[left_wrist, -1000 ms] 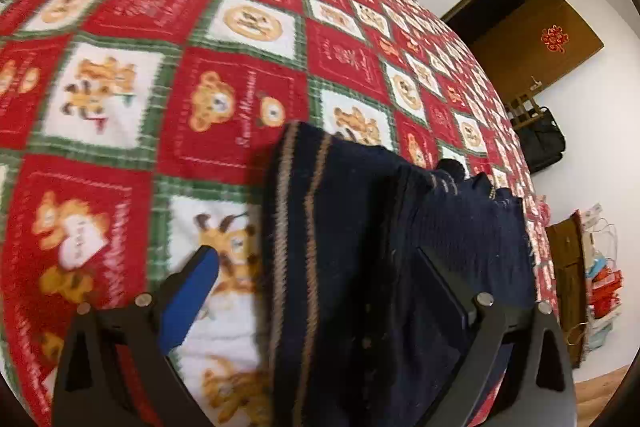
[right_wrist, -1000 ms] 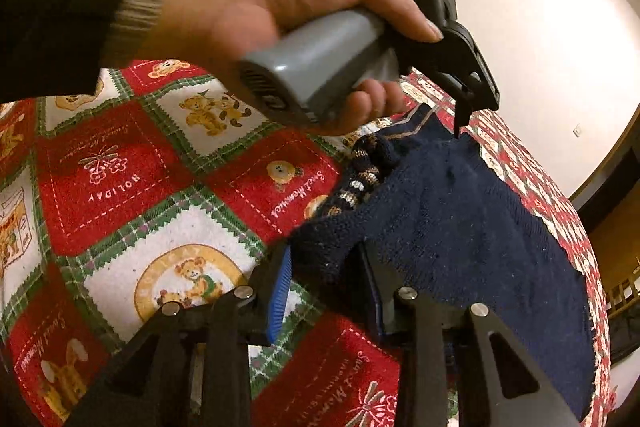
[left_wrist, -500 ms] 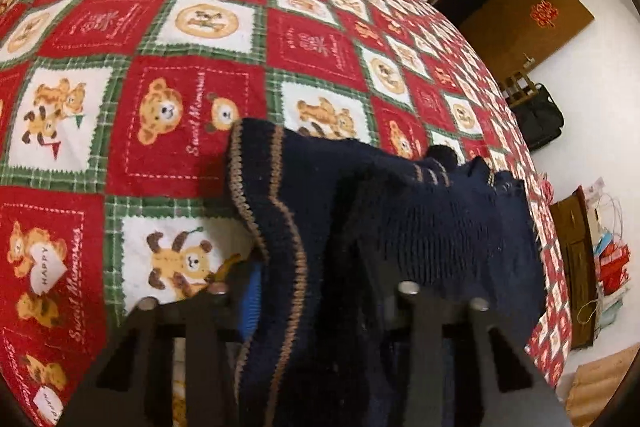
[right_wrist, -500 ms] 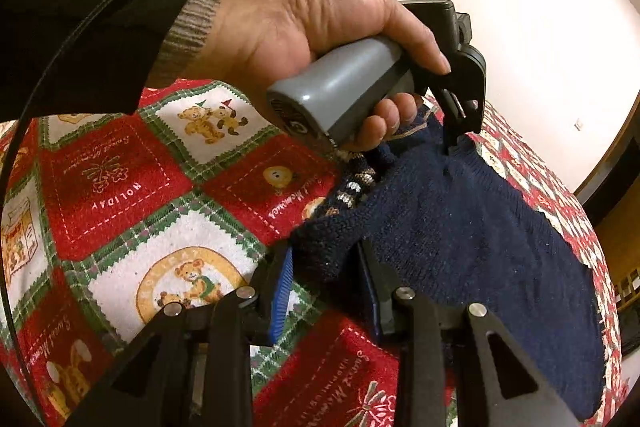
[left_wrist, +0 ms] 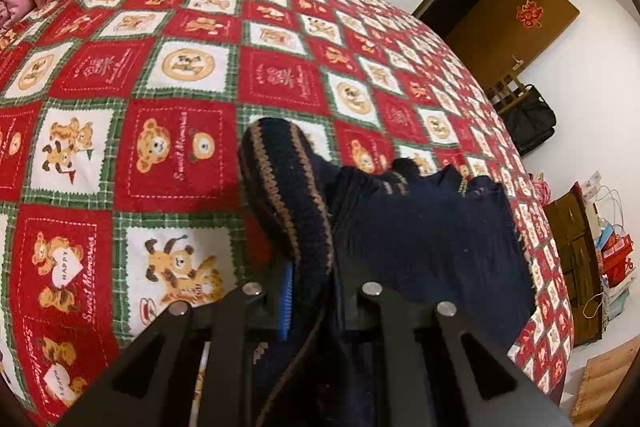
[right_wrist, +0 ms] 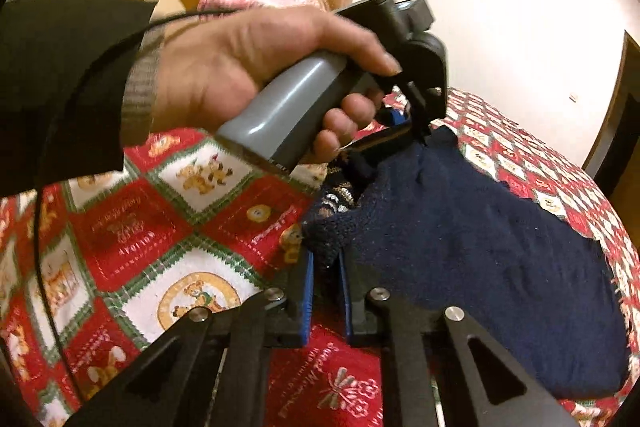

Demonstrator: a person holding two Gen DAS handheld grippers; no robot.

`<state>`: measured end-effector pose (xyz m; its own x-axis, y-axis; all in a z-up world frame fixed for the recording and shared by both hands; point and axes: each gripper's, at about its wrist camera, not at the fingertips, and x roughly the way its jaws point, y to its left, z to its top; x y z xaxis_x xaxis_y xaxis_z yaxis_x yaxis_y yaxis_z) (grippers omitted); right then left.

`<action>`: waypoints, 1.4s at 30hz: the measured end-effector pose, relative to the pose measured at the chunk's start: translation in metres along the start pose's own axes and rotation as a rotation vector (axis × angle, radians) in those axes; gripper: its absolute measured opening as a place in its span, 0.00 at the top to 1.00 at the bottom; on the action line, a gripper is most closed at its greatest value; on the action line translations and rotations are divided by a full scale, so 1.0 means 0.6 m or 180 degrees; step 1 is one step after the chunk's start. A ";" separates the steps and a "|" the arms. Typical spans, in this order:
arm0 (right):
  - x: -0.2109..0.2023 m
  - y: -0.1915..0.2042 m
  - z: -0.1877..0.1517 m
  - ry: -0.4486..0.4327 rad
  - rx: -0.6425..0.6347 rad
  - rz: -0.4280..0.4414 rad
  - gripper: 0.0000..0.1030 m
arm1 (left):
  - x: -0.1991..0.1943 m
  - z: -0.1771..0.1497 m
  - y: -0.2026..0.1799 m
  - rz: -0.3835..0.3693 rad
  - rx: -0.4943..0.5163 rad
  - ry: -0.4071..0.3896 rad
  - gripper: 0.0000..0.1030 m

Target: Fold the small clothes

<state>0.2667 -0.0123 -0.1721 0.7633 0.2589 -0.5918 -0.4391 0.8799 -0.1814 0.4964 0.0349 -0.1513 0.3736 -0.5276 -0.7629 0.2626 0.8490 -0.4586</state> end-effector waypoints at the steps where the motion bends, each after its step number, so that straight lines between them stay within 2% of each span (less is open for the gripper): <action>1: -0.007 -0.012 0.001 -0.0023 0.0065 0.0021 0.90 | -0.003 0.001 -0.003 -0.0017 -0.0017 -0.0012 0.84; 7: -0.056 -0.074 0.009 -0.0165 0.0387 0.0040 0.90 | -0.021 0.011 -0.029 -0.0134 -0.0082 -0.0095 0.85; 17: -0.104 -0.189 -0.003 -0.0265 0.0918 0.0022 0.91 | -0.028 0.027 -0.128 -0.0313 -0.0066 -0.0414 0.88; 27: -0.154 -0.306 -0.041 -0.0339 0.1310 -0.0104 0.91 | 0.014 0.037 -0.238 -0.0359 0.0089 -0.0397 0.88; 34: -0.179 -0.382 -0.069 -0.0257 0.1406 -0.0216 0.91 | 0.053 0.050 -0.315 -0.0415 0.0175 -0.0352 0.89; 42: -0.205 -0.477 -0.135 -0.0151 0.1827 -0.0352 0.91 | 0.125 0.047 -0.413 -0.0504 0.0371 -0.0182 0.89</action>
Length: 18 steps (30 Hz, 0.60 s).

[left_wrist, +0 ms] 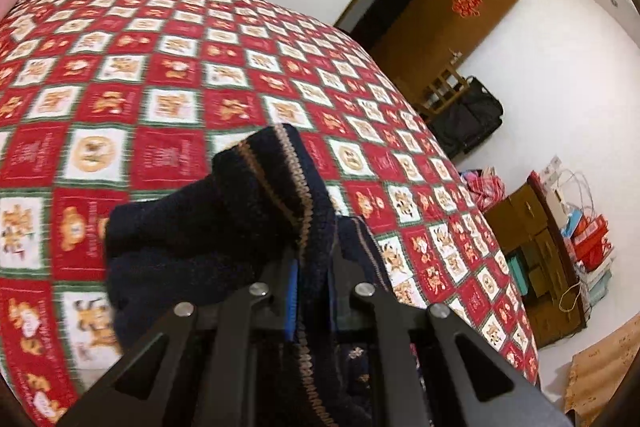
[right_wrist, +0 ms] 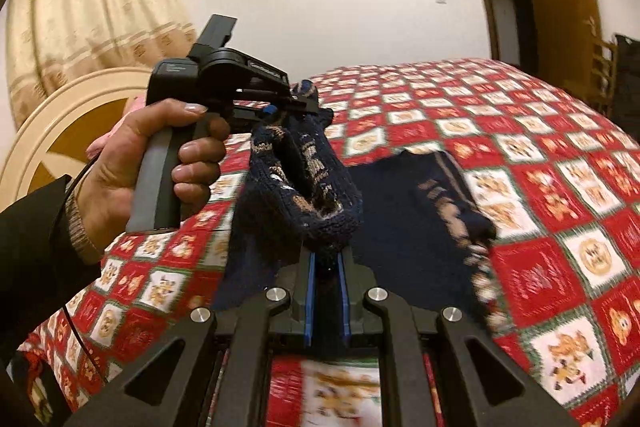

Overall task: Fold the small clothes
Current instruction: 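Lift the edge with the right tool and fold it over while the left tool holds the sweater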

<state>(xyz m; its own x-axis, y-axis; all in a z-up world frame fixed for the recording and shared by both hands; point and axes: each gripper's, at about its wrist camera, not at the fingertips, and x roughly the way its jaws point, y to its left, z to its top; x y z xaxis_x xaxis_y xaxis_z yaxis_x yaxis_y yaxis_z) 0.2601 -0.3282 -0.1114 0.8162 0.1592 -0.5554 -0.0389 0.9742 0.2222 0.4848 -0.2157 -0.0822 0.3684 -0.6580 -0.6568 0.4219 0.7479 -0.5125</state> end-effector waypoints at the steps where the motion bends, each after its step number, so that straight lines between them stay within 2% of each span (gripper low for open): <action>1: 0.000 -0.016 -0.003 0.0027 0.0066 -0.0019 0.91 | 0.011 0.000 -0.009 -0.0016 0.0016 0.0030 0.90; 3: 0.000 -0.038 -0.009 0.0060 0.0159 -0.0040 0.91 | 0.033 0.001 -0.025 -0.0019 0.0053 0.0084 0.93; 12: 0.001 -0.126 -0.032 0.0178 0.0531 -0.0132 0.91 | 0.108 -0.007 -0.075 0.0015 0.0175 0.0275 0.93; 15: 0.010 -0.145 -0.041 0.0291 0.0688 -0.0116 0.91 | 0.135 -0.013 -0.086 0.0203 0.0307 0.0354 0.91; 18: 0.019 -0.170 -0.053 0.0434 0.0912 -0.0071 0.91 | 0.158 -0.015 -0.094 0.0363 0.0393 0.0505 0.81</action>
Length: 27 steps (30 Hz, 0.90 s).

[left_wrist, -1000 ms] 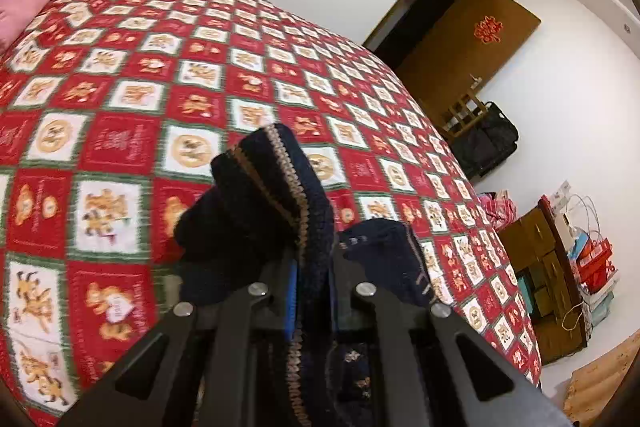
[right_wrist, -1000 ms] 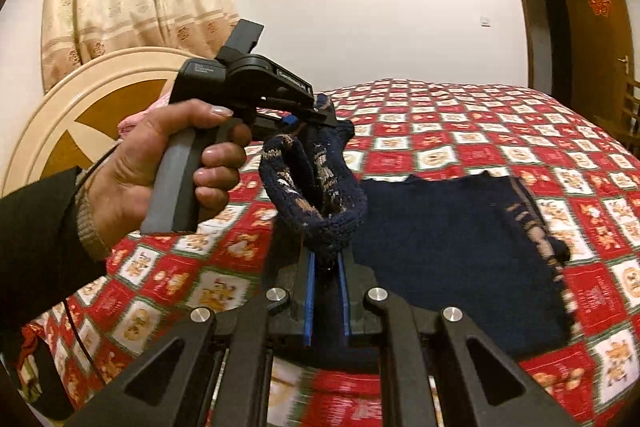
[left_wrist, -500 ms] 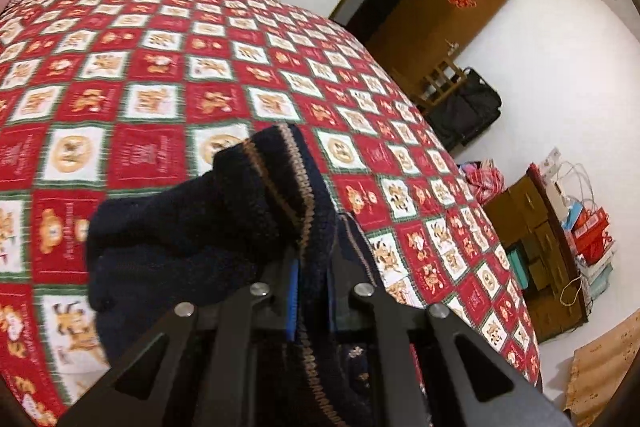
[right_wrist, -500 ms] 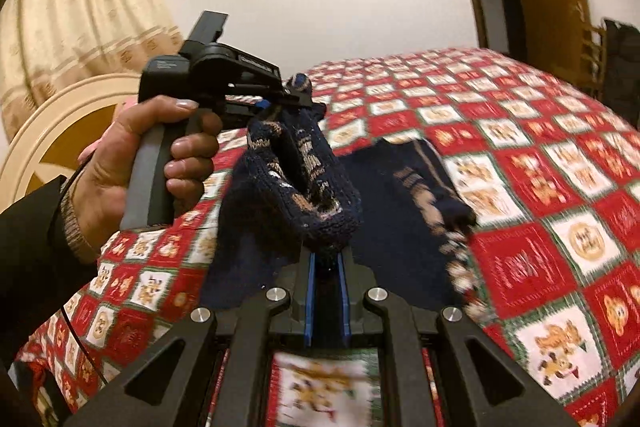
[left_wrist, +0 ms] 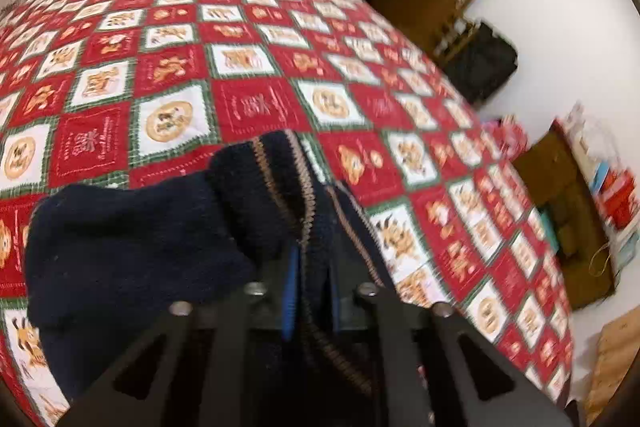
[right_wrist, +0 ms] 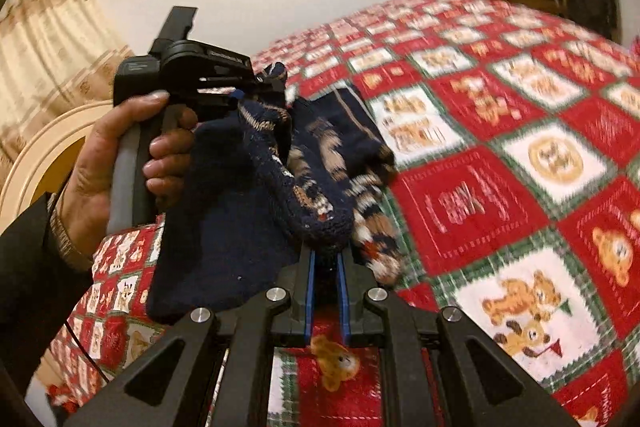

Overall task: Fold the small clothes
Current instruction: 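Lift the edge with the right tool and fold it over while the left tool holds the sweater, then lay the folded bundle down with both tools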

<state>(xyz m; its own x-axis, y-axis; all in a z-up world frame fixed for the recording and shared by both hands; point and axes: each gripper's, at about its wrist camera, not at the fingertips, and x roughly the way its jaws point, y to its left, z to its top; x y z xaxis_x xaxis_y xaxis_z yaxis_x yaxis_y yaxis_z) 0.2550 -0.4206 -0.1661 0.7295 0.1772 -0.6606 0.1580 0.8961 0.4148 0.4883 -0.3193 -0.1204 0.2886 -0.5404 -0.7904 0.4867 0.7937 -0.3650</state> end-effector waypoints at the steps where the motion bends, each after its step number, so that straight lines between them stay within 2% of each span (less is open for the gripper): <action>1: 0.004 -0.010 -0.003 0.0047 0.0068 0.0019 0.91 | -0.001 0.002 -0.010 0.0050 0.0048 -0.0001 0.81; 3: 0.015 -0.021 -0.009 0.0157 0.0117 0.0032 0.91 | -0.016 0.005 -0.042 -0.0100 0.0268 -0.0060 0.77; 5: 0.014 -0.022 -0.012 0.0151 0.0117 0.0050 0.91 | -0.040 0.006 -0.074 -0.0165 0.0456 -0.0153 0.69; 7: 0.011 -0.026 -0.011 0.0171 0.0180 0.0119 0.91 | -0.075 0.002 -0.099 -0.0166 0.0631 -0.0346 0.42; 9: 0.003 -0.033 -0.010 0.0157 0.0212 0.0181 0.89 | -0.104 -0.010 -0.098 -0.0051 0.0684 -0.0459 0.30; 11: -0.019 -0.045 -0.005 0.0019 0.0276 0.0044 0.74 | -0.122 -0.029 -0.078 0.0085 0.0690 -0.0531 0.30; 12: -0.032 -0.050 0.002 -0.0095 0.0304 -0.0007 0.59 | -0.129 -0.041 -0.059 0.0209 0.0651 -0.0548 0.30; 13: -0.043 -0.053 0.010 -0.0199 0.0318 -0.0023 0.54 | -0.134 -0.055 -0.036 0.0319 0.0611 -0.0575 0.30; 15: -0.060 -0.046 0.039 -0.0418 0.0258 -0.0029 0.54 | -0.141 -0.089 0.015 0.0504 0.0521 -0.0624 0.28; 16: -0.057 -0.039 0.054 -0.0427 0.0209 0.0005 0.54 | -0.143 -0.105 0.037 0.0640 0.0484 -0.0642 0.28; 18: -0.038 -0.021 0.091 -0.0392 0.0137 0.0187 0.54 | -0.141 -0.127 0.067 0.0718 0.0407 -0.0625 0.28; 20: 0.002 0.002 0.134 -0.0264 0.0061 0.0359 0.54 | -0.141 -0.154 0.100 0.0797 0.0255 -0.0601 0.28; 22: 0.062 0.024 0.172 -0.0047 -0.0009 0.0435 0.54 | -0.141 -0.173 0.115 0.0711 0.0170 -0.0581 0.28; 25: 0.169 0.015 0.209 0.0477 0.0290 0.0511 0.54 | -0.130 -0.197 0.114 0.0755 0.0202 -0.0564 0.28; 26: 0.195 0.011 0.210 0.0638 0.0355 0.0548 0.58 | -0.124 -0.204 0.112 0.0739 0.0227 -0.0547 0.26; 27: 0.217 0.012 0.210 0.0726 0.0331 0.0436 0.82 | -0.121 -0.209 0.111 0.0737 0.0237 -0.0533 0.26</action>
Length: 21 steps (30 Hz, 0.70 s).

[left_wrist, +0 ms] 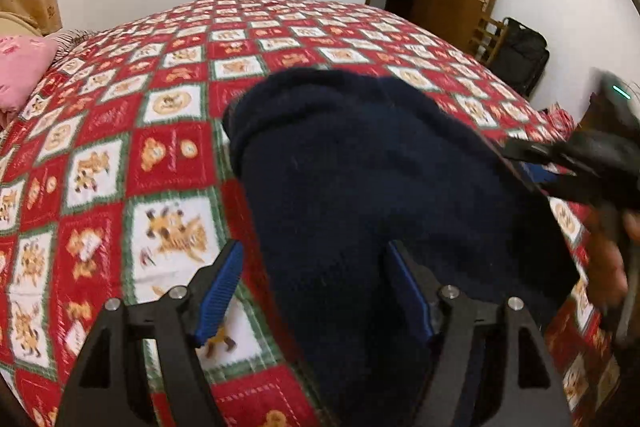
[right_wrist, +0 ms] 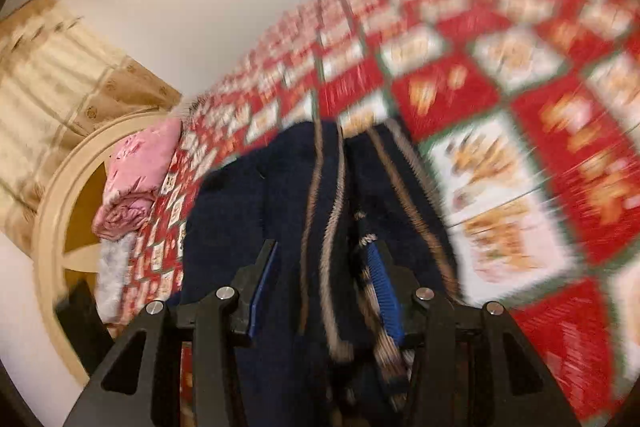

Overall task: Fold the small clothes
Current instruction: 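Lay the folded bundle down with both tools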

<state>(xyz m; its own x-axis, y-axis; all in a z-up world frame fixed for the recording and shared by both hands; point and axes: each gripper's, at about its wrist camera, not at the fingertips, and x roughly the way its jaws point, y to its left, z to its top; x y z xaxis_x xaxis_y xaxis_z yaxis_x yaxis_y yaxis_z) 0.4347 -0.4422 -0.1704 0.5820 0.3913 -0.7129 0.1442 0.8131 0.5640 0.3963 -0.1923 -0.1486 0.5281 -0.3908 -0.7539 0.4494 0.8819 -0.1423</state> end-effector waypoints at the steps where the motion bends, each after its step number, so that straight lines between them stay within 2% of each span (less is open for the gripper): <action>1: 0.000 0.001 -0.003 -0.0060 -0.0040 -0.0096 0.88 | 0.003 -0.005 -0.004 0.0005 0.0011 0.0010 0.26; 3: -0.022 0.013 -0.010 -0.0235 -0.0164 -0.0108 0.91 | 0.001 -0.012 -0.010 -0.0039 0.0045 0.0010 0.26; 6: -0.062 0.019 -0.020 -0.0515 -0.0279 -0.0251 0.92 | -0.011 -0.014 -0.030 -0.0029 0.0171 -0.0130 0.23; 8: -0.056 -0.002 -0.019 -0.0477 -0.0233 -0.0418 0.92 | -0.008 -0.017 -0.046 -0.0068 0.0279 -0.0122 0.15; 10: -0.035 -0.027 -0.021 -0.0399 -0.0187 -0.0643 0.91 | 0.006 -0.020 -0.062 -0.0016 0.0368 -0.0061 0.14; 12: -0.023 -0.042 -0.025 -0.0325 -0.0198 -0.0583 0.90 | 0.019 -0.026 -0.070 -0.0007 0.0373 0.0041 0.14; 14: -0.031 -0.043 -0.022 -0.0364 -0.0218 -0.0606 0.75 | 0.019 -0.031 -0.067 0.0002 0.0322 0.0064 0.14; 15: -0.040 -0.042 -0.017 -0.0421 -0.0215 -0.0710 0.59 | 0.017 -0.034 -0.064 -0.0060 0.0294 0.0095 0.14; 18: -0.075 -0.019 0.004 -0.0736 -0.0352 -0.0818 0.58 | 0.009 -0.043 -0.058 -0.0092 0.0254 0.0128 0.14; 21: -0.082 0.037 0.030 -0.0799 -0.0686 -0.0641 0.58 | -0.004 -0.046 -0.059 -0.0054 0.0278 0.0082 0.14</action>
<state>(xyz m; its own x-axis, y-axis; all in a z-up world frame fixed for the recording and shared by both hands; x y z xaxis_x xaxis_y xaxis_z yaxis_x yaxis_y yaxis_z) 0.4238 -0.4514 -0.1152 0.7408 0.1185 -0.6612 0.1197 0.9453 0.3035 0.3591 -0.2151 -0.1596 0.5017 -0.3977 -0.7682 0.5199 0.8484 -0.0996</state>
